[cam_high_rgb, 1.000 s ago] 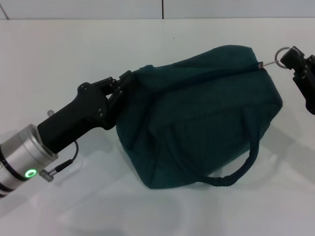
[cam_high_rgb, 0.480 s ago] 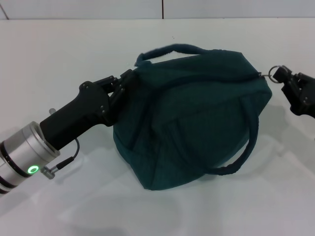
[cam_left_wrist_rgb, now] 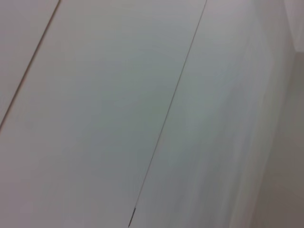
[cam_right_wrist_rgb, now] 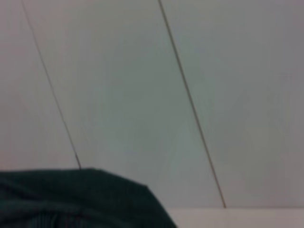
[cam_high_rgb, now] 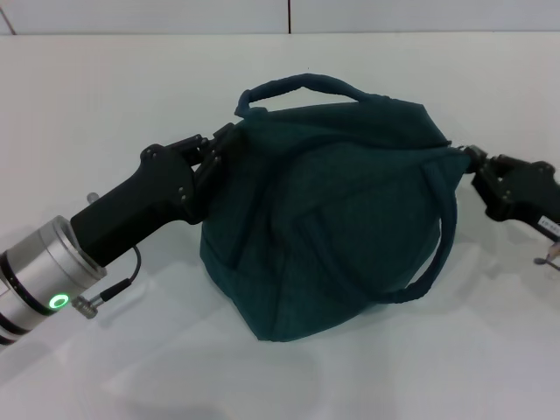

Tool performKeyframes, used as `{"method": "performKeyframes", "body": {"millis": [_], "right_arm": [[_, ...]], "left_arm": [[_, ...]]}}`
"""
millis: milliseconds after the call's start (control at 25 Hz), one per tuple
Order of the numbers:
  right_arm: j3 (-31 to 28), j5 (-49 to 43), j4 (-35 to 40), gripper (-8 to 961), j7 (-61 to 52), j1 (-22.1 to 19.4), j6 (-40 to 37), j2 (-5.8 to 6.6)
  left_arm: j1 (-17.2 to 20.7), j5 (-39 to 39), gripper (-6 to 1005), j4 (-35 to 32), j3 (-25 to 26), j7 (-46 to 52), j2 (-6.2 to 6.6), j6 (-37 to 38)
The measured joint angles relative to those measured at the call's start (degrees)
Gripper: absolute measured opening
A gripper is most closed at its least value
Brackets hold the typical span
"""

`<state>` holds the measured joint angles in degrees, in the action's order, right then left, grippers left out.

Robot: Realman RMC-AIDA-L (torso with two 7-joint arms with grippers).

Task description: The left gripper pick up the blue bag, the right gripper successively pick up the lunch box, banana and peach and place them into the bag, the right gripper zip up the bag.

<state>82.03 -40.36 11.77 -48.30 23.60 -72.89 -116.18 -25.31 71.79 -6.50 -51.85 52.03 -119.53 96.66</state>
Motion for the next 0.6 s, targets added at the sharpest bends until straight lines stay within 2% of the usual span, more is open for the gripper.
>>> {"method": "performKeyframes", "body": {"millis": [280, 600], "right_arm": [[1.27, 0.09, 0.06, 14, -0.07, 0.30, 1.90, -0.01], [0.74, 2.48, 0.46, 14, 0.19, -1.43, 1.36, 0.06]], "left_arm": [[0.03, 0.00, 58, 0.00, 0.00, 0.00, 0.00, 0.02], [0.26, 0.00, 58, 0.00, -0.01, 0.47, 0.00, 0.29]]}}
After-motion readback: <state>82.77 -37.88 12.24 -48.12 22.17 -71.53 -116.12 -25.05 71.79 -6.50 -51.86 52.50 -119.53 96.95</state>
